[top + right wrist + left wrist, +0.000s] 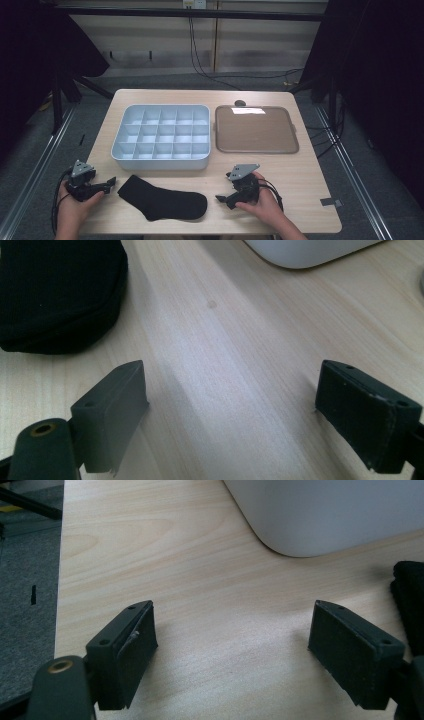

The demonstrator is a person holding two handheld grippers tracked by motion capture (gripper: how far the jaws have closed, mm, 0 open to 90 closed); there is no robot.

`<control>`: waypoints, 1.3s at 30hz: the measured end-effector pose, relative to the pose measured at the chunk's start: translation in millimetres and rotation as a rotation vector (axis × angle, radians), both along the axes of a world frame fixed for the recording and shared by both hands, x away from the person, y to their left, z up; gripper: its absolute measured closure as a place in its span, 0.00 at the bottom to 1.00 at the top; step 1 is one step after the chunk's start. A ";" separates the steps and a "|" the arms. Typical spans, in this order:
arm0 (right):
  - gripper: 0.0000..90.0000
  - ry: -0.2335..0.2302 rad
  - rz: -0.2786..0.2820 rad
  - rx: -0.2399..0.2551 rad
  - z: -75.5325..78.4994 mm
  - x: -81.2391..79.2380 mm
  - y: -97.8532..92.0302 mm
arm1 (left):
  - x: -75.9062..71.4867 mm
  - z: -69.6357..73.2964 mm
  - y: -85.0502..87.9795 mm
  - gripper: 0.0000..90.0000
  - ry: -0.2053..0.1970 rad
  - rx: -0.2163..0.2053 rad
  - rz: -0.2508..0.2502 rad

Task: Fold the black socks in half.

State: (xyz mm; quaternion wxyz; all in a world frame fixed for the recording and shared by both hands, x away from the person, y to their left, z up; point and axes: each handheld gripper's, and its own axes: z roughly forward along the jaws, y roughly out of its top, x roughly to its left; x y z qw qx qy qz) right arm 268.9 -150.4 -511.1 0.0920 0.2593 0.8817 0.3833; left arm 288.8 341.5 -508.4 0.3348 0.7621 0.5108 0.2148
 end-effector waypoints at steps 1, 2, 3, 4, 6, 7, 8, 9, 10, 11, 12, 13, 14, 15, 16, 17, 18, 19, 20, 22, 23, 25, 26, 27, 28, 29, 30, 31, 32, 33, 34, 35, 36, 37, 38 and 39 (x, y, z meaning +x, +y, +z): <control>0.14 -0.002 0.001 -0.003 -0.1 0.2 -0.1 | 0.0 0.0 0.0 0.20 0.000 0.000 0.000; 0.14 -0.002 0.001 -0.003 -0.1 0.2 -0.1 | 0.0 0.0 0.0 0.20 0.000 0.000 0.000; 0.14 -0.002 0.002 -0.003 -0.1 0.3 0.0 | 0.0 0.0 0.0 0.20 0.000 -0.001 0.000; 0.14 0.001 0.002 -0.004 0.0 0.2 0.0 | 0.0 0.0 0.1 0.20 0.000 0.000 0.000; 0.14 -0.001 0.003 -0.004 0.0 0.5 0.2 | 0.0 0.0 0.0 0.20 0.000 0.000 0.000; 0.14 -0.003 0.004 -0.004 -0.1 0.6 0.2 | 0.0 0.0 0.0 0.20 0.001 0.000 0.000; 0.14 -0.004 0.003 -0.004 -0.1 0.7 0.2 | -0.1 0.0 0.0 0.20 0.000 0.000 0.000; 0.14 -0.004 0.003 -0.004 0.0 0.7 0.3 | 0.0 0.0 0.0 0.20 0.000 0.000 0.001; 0.14 -0.004 0.003 -0.004 -0.1 0.7 0.3 | 0.0 0.0 0.0 0.20 0.000 0.000 0.000; 0.14 -0.003 0.002 -0.003 0.0 0.6 0.4 | 0.0 0.0 0.0 0.20 0.000 0.000 0.001; 0.14 -0.004 -0.002 -0.002 0.0 0.5 0.6 | 0.0 0.0 0.0 0.20 0.000 -0.001 0.000; 0.14 -0.003 -0.003 -0.002 0.0 0.5 0.7 | 0.0 0.0 0.0 0.20 0.000 0.000 0.000; 0.14 0.001 -0.007 0.000 0.1 0.2 0.7 | 0.0 0.0 0.0 0.20 0.000 0.000 0.000; 0.14 0.001 -0.007 0.000 0.1 0.2 0.7 | 0.0 0.0 0.0 0.20 0.000 0.000 0.000; 0.14 -0.002 -0.005 -0.001 0.0 0.4 0.7 | 0.0 0.0 0.0 0.20 0.000 0.000 0.001; 0.15 -0.002 -0.008 0.000 0.0 0.1 0.8 | 0.1 -0.2 -0.3 0.20 -0.002 -0.005 0.006; 0.15 -0.005 -0.007 -0.002 0.1 -0.1 0.5 | 0.3 0.0 -0.3 0.20 0.000 -0.003 0.005; 0.16 -0.002 -0.015 0.002 0.3 -1.0 0.6 | 0.5 0.1 -0.2 0.20 0.001 0.000 0.005; 0.18 -0.006 -0.020 0.006 0.3 -1.8 0.2 | 0.5 0.2 -1.0 0.21 -0.001 -0.001 0.017; 0.21 -0.002 -0.021 -0.004 1.8 -2.0 -0.1 | 0.6 0.2 -1.6 0.21 -0.002 0.000 0.022; 0.30 0.008 -0.011 -0.021 4.7 -2.2 -0.5 | 0.5 0.3 -1.8 0.21 -0.002 -0.002 0.020; 0.31 -0.002 -0.007 -0.027 8.5 -3.9 -0.4 | 0.2 2.0 -2.3 0.23 0.013 -0.006 0.025; 0.32 0.004 -0.008 -0.028 10.1 -4.5 -0.1 | 0.0 3.6 -3.1 0.24 0.023 -0.012 0.030; 0.36 0.011 0.000 -0.010 10.6 -4.4 0.6 | -0.4 5.3 -3.3 0.27 0.032 -0.012 0.028; 0.40 0.024 0.002 -0.007 12.4 -5.6 1.3 | -0.9 6.8 -4.0 0.28 0.032 -0.012 0.035; 0.43 0.023 0.010 -0.012 15.2 -6.8 3.8 | -1.0 10.7 -5.0 0.28 0.041 -0.016 0.036; 0.46 0.032 0.014 -0.003 16.0 -7.4 4.9 | -1.0 10.7 -5.0 0.29 0.041 -0.016 0.036; 0.46 0.032 0.014 -0.003 16.0 -7.4 4.9 | -0.8 13.6 -6.1 0.29 0.050 -0.020 0.040; 0.54 0.038 0.033 0.003 19.7 -9.6 8.8 | -0.3 16.8 -8.8 0.30 0.049 -0.005 0.032; 0.56 0.032 0.042 0.003 20.8 -9.8 10.0 | -0.3 16.8 -8.8 0.31 0.049 -0.005 0.032; 0.56 0.032 0.042 0.003 20.8 -9.8 10.0 | -0.1 18.7 -11.1 0.31 0.058 0.008 0.022; 0.60 0.035 0.049 0.003 23.1 -10.8 12.3 | -0.2 19.9 -13.8 0.31 0.062 0.009 0.020; 0.71 0.029 0.050 0.013 27.9 -11.8 14.5 | -0.3 22.5 -16.5 0.31 0.069 0.013 0.006; 0.75 0.030 0.049 0.022 29.4 -12.0 15.2 | -0.3 22.5 -16.5 0.32 0.069 0.013 0.006; 0.75 0.030 0.049 0.022 29.4 -12.0 15.2 | -0.6 24.4 -18.7 0.32 0.081 0.016 0.001; 0.79 0.032 0.053 0.027 31.4 -12.1 16.2 | -0.9 25.7 -20.7 0.32 0.087 0.020 -0.004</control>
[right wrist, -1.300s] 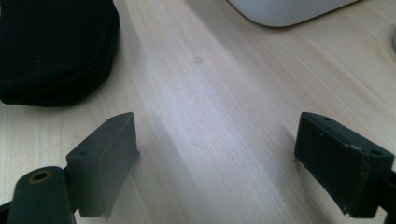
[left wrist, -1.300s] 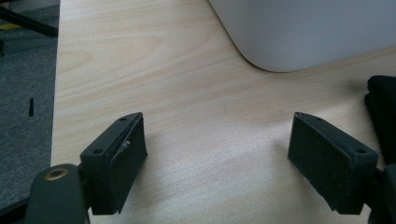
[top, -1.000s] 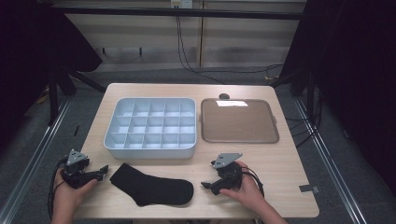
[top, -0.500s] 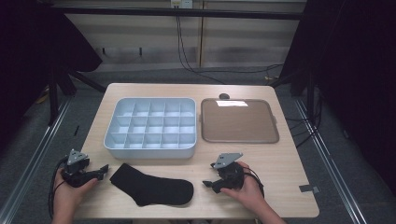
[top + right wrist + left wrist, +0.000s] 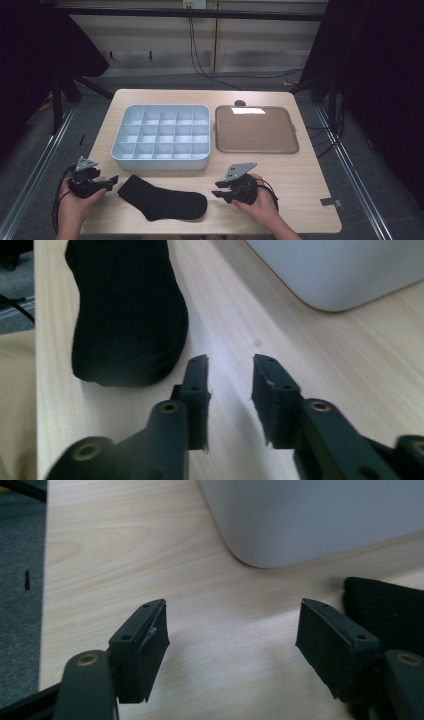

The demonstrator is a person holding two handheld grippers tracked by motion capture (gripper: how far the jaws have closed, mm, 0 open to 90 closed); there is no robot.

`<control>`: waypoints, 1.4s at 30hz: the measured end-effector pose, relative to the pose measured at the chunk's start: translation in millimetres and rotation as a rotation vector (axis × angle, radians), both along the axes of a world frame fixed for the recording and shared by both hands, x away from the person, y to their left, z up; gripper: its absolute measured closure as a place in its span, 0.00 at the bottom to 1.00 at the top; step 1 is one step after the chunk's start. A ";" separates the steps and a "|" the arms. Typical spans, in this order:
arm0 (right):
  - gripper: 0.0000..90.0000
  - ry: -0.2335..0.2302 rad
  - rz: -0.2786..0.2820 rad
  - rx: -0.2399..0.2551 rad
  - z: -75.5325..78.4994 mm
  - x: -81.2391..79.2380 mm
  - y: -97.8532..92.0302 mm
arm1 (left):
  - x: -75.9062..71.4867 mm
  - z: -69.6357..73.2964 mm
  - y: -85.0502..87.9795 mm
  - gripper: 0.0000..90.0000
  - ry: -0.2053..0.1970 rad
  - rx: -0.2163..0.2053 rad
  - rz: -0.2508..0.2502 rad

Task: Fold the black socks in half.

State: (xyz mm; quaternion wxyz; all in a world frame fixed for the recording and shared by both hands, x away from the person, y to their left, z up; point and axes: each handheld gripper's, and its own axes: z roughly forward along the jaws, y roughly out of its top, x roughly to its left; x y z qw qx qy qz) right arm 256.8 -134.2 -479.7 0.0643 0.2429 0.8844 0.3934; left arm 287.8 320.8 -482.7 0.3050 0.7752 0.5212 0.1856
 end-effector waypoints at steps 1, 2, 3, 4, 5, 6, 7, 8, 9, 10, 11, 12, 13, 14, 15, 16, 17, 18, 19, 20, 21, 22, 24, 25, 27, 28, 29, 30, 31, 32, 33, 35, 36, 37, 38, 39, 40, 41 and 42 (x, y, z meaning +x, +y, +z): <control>0.84 0.002 0.007 0.003 0.8 0.0 1.0 | -0.5 1.1 -2.6 0.32 0.006 -0.002 -0.002; 0.89 0.008 0.012 -0.001 1.1 -0.5 2.1 | -0.8 2.2 -4.9 0.33 0.008 -0.001 -0.005; 0.93 0.011 0.016 -0.011 1.4 -1.1 3.4 | -1.0 2.9 -7.2 0.33 0.010 -0.002 -0.012; 0.96 0.007 0.028 -0.015 1.6 -0.9 4.5 | -2.1 4.8 -10.9 0.33 0.014 0.004 -0.023; 1.00 0.012 0.033 -0.014 2.9 -1.0 6.5 | -2.5 5.7 -13.0 0.34 0.018 0.010 -0.027; 1.00 0.026 0.030 -0.011 4.1 -1.2 7.4 | -3.0 6.6 -15.2 0.34 0.021 0.019 -0.034; 1.00 0.021 0.042 -0.009 4.7 -0.3 8.1 | -3.5 6.9 -17.2 0.34 0.021 0.016 -0.031; 1.00 0.026 0.038 -0.010 5.7 -0.7 9.2 | -3.9 7.8 -19.2 0.34 0.029 0.022 -0.043; 1.00 0.024 0.046 -0.008 6.7 -0.3 10.6 | -4.2 8.6 -20.5 0.34 0.040 0.024 -0.048; 1.00 0.024 0.050 -0.005 7.5 -0.1 11.7 | -4.7 8.6 -22.2 0.34 0.045 0.021 -0.047; 1.00 0.026 0.051 0.000 8.5 -0.1 13.0 | -5.0 9.0 -22.8 0.34 0.049 0.025 -0.051; 1.00 0.026 0.053 0.008 8.9 -0.1 14.2 | -5.3 9.4 -23.7 0.34 0.052 0.023 -0.053; 1.00 0.030 0.057 0.010 9.8 -0.5 16.2 | -5.3 9.7 -23.9 0.34 0.053 0.021 -0.058; 1.00 0.025 0.062 0.012 10.5 -0.8 17.7 | -5.4 9.9 -24.2 0.34 0.056 0.015 -0.060; 1.00 0.023 0.070 0.012 11.0 -1.2 19.3 | -5.6 9.8 -24.7 0.34 0.063 0.010 -0.062; 1.00 0.022 0.076 0.007 11.6 -1.7 20.9 | -5.8 9.7 -25.2 0.34 0.066 0.009 -0.063; 1.00 0.018 0.079 0.005 11.9 -2.0 22.2 | -6.3 9.6 -25.9 0.34 0.068 0.007 -0.065; 1.00 0.021 0.084 0.010 12.0 -2.6 24.3 | -6.5 9.6 -26.3 0.34 0.076 0.004 -0.070; 1.00 0.021 0.092 0.009 12.0 -3.1 25.8 | -6.9 10.1 -26.4 0.34 0.089 0.004 -0.079; 1.00 0.019 0.097 0.008 11.8 -3.6 27.4 | -7.3 10.1 -27.2 0.34 0.093 0.004 -0.079; 1.00 0.016 0.104 0.011 11.4 -3.8 28.7 | -7.7 10.0 -28.4 0.34 0.097 0.000 -0.083; 1.00 0.019 0.105 0.013 11.3 -4.6 30.1 | -7.9 10.3 -29.2 0.34 0.099 0.001 -0.084; 1.00 0.024 0.112 0.020 10.9 -5.8 32.7 | -8.2 10.9 -30.7 0.34 0.103 0.000 -0.091; 1.00 0.016 0.120 0.020 10.8 -5.7 33.3 | -8.4 11.4 -31.2 0.34 0.098 0.004 -0.091; 1.00 0.017 0.124 0.015 11.3 -6.9 35.5 | -9.2 11.6 -32.7 0.34 0.096 -0.007 -0.093; 1.00 0.019 0.127 0.017 11.1 -7.3 36.4 | -9.4 11.6 -33.2 0.34 0.097 -0.009 -0.094; 1.00 0.012 0.131 0.017 10.8 -7.0 37.1 | -9.3 11.7 -32.8 0.34 0.097 -0.002 -0.103; 1.00 0.014 0.131 0.019 10.4 -7.4 38.2 | -9.6 11.4 -33.2 0.34 0.096 -0.008 -0.103; 1.00 0.018 0.133 0.021 10.2 -7.7 38.8 | -9.9 11.2 -33.4 0.34 0.096 -0.012 -0.104; 1.00 0.018 0.138 0.020 10.2 -8.0 39.6 | -10.3 10.9 -34.0 0.34 0.094 -0.017 -0.100; 1.00 0.013 0.143 0.020 9.8 -7.9 40.4 | -10.7 10.7 -34.4 0.34 0.097 -0.016 -0.103; 1.00 0.020 0.152 0.017 9.0 -9.4 43.5 | -11.0 9.8 -35.4 0.35 0.099 -0.016 -0.111; 1.00 0.022 0.162 0.013 7.7 -10.4 46.2 | -11.3 9.0 -36.3 0.35 0.101 -0.015 -0.112; 1.00 0.022 0.172 0.005 6.4 -11.1 48.3 | -11.3 8.8 -36.4 0.36 0.104 -0.008 -0.115; 1.00 0.024 0.177 0.002 5.0 -11.8 50.2 | -11.5 8.1 -36.9 0.36 0.102 -0.004 -0.114; 1.00 0.029 0.186 -0.009 2.6 -12.9 53.0 | -11.6 7.9 -36.6 0.36 0.109 -0.002 -0.119; 1.00 0.027 0.201 -0.022 0.1 -13.2 55.0 | -11.9 7.5 -36.8 0.36 0.111 -0.004 -0.117; 1.00 0.040 0.200 -0.031 -2.2 -14.7 57.1 | -12.0 7.0 -36.8 0.36 0.108 -0.001 -0.115; 1.00 0.041 0.209 -0.042 -4.5 -15.1 58.7 | -12.1 6.6 -36.8 0.37 0.112 -0.002 -0.114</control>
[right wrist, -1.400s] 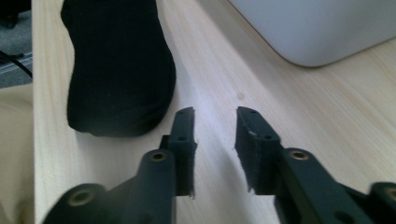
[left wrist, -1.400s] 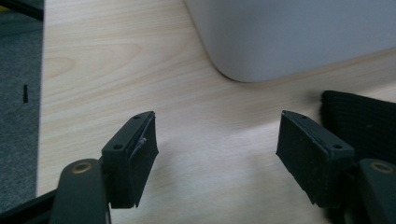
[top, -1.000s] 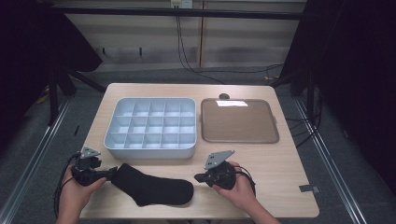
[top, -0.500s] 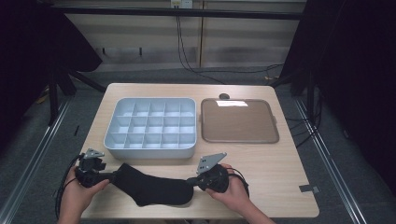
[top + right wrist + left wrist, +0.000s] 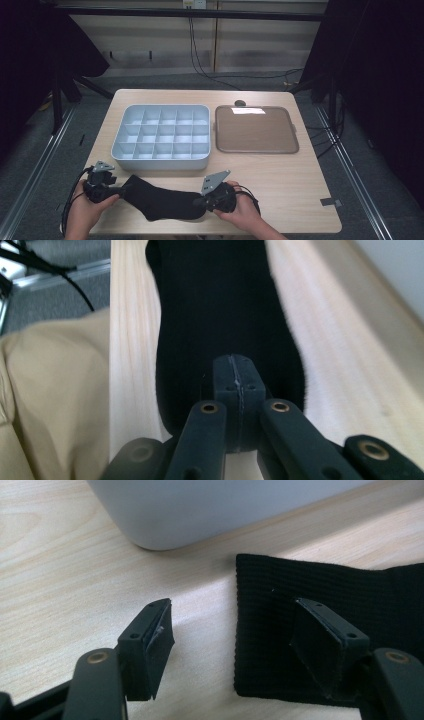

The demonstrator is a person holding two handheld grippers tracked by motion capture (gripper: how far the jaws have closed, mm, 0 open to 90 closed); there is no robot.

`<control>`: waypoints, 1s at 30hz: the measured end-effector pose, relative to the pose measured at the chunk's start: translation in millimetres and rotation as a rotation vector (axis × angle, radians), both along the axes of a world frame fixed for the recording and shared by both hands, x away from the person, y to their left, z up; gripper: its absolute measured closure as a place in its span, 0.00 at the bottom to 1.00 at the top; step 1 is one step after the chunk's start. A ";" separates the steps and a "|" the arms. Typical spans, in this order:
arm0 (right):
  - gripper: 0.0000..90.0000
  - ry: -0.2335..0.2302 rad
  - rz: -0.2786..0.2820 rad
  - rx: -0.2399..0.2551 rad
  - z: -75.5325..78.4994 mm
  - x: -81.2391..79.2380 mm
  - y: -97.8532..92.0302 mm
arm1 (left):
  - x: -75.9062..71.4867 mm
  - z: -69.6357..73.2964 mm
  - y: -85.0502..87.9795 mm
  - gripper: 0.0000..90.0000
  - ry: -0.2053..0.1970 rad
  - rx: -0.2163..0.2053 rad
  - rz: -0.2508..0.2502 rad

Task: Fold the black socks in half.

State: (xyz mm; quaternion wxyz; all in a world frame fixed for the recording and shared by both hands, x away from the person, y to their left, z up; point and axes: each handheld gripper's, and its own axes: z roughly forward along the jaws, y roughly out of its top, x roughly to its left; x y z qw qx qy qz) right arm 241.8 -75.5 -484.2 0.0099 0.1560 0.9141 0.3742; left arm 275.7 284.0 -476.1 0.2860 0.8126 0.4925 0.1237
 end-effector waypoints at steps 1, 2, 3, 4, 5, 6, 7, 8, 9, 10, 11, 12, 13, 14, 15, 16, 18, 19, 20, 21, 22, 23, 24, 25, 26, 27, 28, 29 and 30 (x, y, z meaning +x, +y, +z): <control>1.00 0.003 0.003 -0.010 -1.7 -0.6 1.0 | 0.0 -0.5 0.2 0.38 -0.001 0.010 -0.003; 1.00 0.006 0.004 -0.013 -2.9 -0.6 1.5 | -0.1 -1.4 -0.2 0.39 -0.002 0.010 0.001; 1.00 0.006 0.003 -0.016 -3.4 -0.2 1.4 | -0.3 -1.7 -0.5 0.39 0.004 0.013 -0.004; 1.00 0.004 0.004 -0.016 -4.2 0.6 1.2 | -0.4 -1.9 -0.7 0.40 0.006 0.013 -0.005; 1.00 0.012 -0.001 -0.017 -4.7 0.6 0.6 | -0.5 -2.3 -1.6 0.41 0.009 0.014 -0.005; 1.00 0.013 -0.001 -0.017 -6.0 1.5 -0.1 | -0.5 -2.3 -2.2 0.41 0.011 0.018 -0.010; 1.00 0.016 -0.002 -0.019 -7.0 1.9 -0.8 | -0.5 -2.4 -2.8 0.42 0.010 0.020 -0.014; 1.00 0.017 -0.004 -0.019 -7.7 2.4 -1.4 | -0.8 -2.4 -3.7 0.43 0.014 0.017 -0.020; 1.00 0.022 -0.007 -0.017 -8.0 2.5 -1.7 | -0.9 -2.5 -4.3 0.44 0.018 0.016 -0.021; 1.00 0.025 -0.012 -0.019 -8.0 2.2 -1.9 | -0.9 -2.6 -4.4 0.45 0.020 0.018 -0.021; 1.00 0.024 -0.013 -0.018 -8.3 2.2 -1.8 | -1.1 -2.8 -4.6 0.45 0.021 0.020 -0.021; 1.00 0.024 -0.013 -0.017 -8.4 2.0 -1.7 | -1.0 -3.2 -4.4 0.46 0.031 0.024 -0.021; 1.00 0.020 -0.010 -0.016 -8.7 2.1 -1.6 | -1.1 -3.6 -4.6 0.47 0.038 0.023 -0.019; 1.00 0.019 -0.012 -0.017 -8.7 2.0 -1.6 | -1.2 -4.2 -5.0 0.48 0.048 0.022 -0.021; 1.00 0.020 -0.012 -0.016 -8.8 2.0 -1.6 | -1.2 -4.9 -5.4 0.50 0.046 0.020 -0.021; 1.00 0.021 -0.013 -0.015 -9.0 2.0 -1.7 | -1.2 -5.2 -6.4 0.52 0.051 0.015 -0.017; 1.00 0.022 -0.013 -0.014 -9.2 2.2 -1.9 | -0.7 -4.5 -7.3 0.55 0.069 0.016 -0.013; 1.00 0.021 -0.013 -0.015 -9.2 2.2 -1.9 | -0.5 -4.3 -7.9 0.56 0.072 0.017 -0.013; 1.00 0.021 -0.013 -0.015 -9.3 2.1 -1.9 | -0.4 -4.2 -9.2 0.57 0.072 0.018 -0.008; 1.00 0.020 -0.013 -0.015 -9.2 2.1 -1.8 | -0.1 -3.5 -10.3 0.59 0.079 0.026 -0.018; 1.00 0.019 -0.014 -0.016 -9.2 1.8 -1.7 | 0.0 -3.0 -11.7 0.62 0.083 0.031 -0.021; 1.00 0.018 -0.014 -0.016 -9.3 1.8 -1.7 | 0.2 -2.8 -12.9 0.64 0.088 0.028 -0.024; 1.00 0.015 -0.012 -0.015 -9.4 2.0 -1.8 | 0.7 -2.0 -13.4 0.68 0.096 0.032 -0.029; 1.00 0.017 -0.012 -0.014 -9.5 2.2 -1.9 | 1.2 -1.6 -13.8 0.70 0.109 0.022 -0.031; 1.00 0.021 -0.015 -0.012 -9.7 2.3 -2.1 | 1.5 -1.6 -14.7 0.75 0.115 0.011 -0.025; 1.00 0.026 -0.019 -0.010 -9.7 2.4 -2.3 | 2.0 -1.1 -14.7 0.77 0.124 0.012 -0.023; 1.00 0.025 -0.017 -0.008 -9.8 2.9 -2.7 | 2.2 -1.1 -14.9 0.79 0.131 0.002 -0.013; 1.00 0.022 -0.017 -0.011 -9.9 3.1 -2.9 | 2.4 -0.9 -14.6 0.81 0.142 -0.006 -0.010; 1.00 0.022 -0.018 -0.009 -9.9 3.0 -2.8 | 2.9 -1.1 -13.8 0.83 0.148 -0.017 -0.006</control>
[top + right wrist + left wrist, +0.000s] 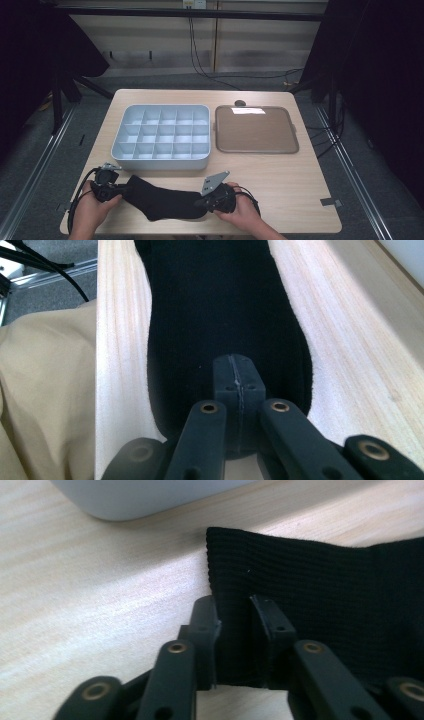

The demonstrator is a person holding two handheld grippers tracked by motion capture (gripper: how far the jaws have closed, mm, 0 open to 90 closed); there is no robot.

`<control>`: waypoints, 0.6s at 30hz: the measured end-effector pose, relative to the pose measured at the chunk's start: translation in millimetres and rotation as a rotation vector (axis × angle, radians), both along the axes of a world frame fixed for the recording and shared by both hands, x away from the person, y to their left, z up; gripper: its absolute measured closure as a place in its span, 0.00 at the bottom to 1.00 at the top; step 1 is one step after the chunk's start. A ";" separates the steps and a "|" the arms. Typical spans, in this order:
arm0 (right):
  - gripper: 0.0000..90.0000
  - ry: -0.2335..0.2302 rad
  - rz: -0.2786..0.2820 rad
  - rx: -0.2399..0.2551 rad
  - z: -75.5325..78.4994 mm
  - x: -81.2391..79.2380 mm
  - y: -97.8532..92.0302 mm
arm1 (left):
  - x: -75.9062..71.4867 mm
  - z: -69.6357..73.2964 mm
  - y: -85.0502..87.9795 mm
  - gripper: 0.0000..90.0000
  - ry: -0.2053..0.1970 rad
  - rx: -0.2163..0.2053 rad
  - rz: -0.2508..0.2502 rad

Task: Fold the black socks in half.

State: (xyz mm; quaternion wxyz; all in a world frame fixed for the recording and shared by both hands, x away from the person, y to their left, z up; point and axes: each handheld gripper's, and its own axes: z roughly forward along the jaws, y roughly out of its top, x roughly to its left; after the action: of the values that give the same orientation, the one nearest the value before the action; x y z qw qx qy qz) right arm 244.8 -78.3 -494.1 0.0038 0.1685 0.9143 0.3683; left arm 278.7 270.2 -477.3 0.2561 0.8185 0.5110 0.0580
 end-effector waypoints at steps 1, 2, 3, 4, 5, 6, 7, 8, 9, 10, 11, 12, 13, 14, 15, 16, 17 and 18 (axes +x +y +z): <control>1.00 0.000 0.001 -0.001 0.1 0.0 0.1 | 0.4 -0.4 0.9 0.84 0.003 -0.010 0.000; 1.00 -0.001 0.001 -0.001 0.0 0.1 0.0 | 0.7 -0.7 2.0 0.85 0.006 -0.022 0.005; 1.00 0.000 0.002 0.002 -0.3 0.4 -0.2 | 0.7 -1.0 2.6 0.86 0.012 -0.035 0.013; 1.00 0.003 0.003 0.002 -0.5 0.5 -0.5 | 0.7 -1.0 2.8 0.87 0.015 -0.037 0.018; 1.00 0.006 0.000 0.004 -0.5 0.5 -0.5 | 0.9 -0.8 2.8 0.87 0.020 -0.035 0.018; 1.00 0.006 -0.001 0.004 -0.5 0.6 -0.5 | 1.2 -0.4 2.9 0.87 0.022 -0.030 0.015; 1.00 0.006 0.001 0.004 -0.5 0.7 -0.6 | 1.5 0.8 2.0 0.87 0.029 -0.028 0.018; 1.00 0.004 -0.001 0.002 -0.4 0.5 -0.3 | 1.5 1.9 0.8 0.88 0.029 -0.015 0.018; 1.00 0.003 -0.001 0.002 -0.3 0.4 -0.3 | 1.8 3.1 0.6 0.88 0.029 -0.001 0.005; 1.00 0.003 -0.001 0.002 -0.4 0.4 -0.3 | 1.9 3.5 -0.1 0.88 0.025 -0.007 0.012; 1.00 0.003 -0.002 0.003 -0.5 0.4 -0.4 | 1.9 3.9 -0.2 0.88 0.022 -0.016 0.024; 1.00 0.009 -0.006 0.007 -0.7 0.2 -0.6 | 2.1 4.8 0.6 0.88 0.020 -0.022 0.024; 1.00 0.013 -0.010 0.014 -1.3 0.4 -1.0 | 2.1 5.4 0.6 0.88 0.018 -0.024 0.026; 1.00 0.013 -0.010 0.017 -1.7 0.7 -1.1 | 1.7 7.7 0.5 0.88 0.016 -0.027 0.021; 1.00 0.011 -0.006 0.020 -1.8 1.2 -1.2 | 1.7 7.7 0.5 0.88 0.016 -0.027 0.021; 1.00 0.010 -0.007 0.019 -1.8 1.1 -1.1 | 1.0 12.1 1.7 0.88 0.004 -0.034 0.012; 1.00 0.011 -0.009 0.016 -1.5 0.7 -1.0 | 0.3 14.3 1.7 0.88 -0.002 -0.052 0.023; 1.00 0.013 -0.010 0.015 -1.4 0.2 -0.9 | -0.2 17.3 2.7 0.87 -0.001 -0.062 0.020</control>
State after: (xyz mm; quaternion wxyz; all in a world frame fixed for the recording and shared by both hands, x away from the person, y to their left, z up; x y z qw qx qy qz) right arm 245.0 -79.2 -495.6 -0.0014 0.1756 0.9106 0.3741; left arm 278.5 272.9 -460.0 0.2812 0.8051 0.5204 0.0449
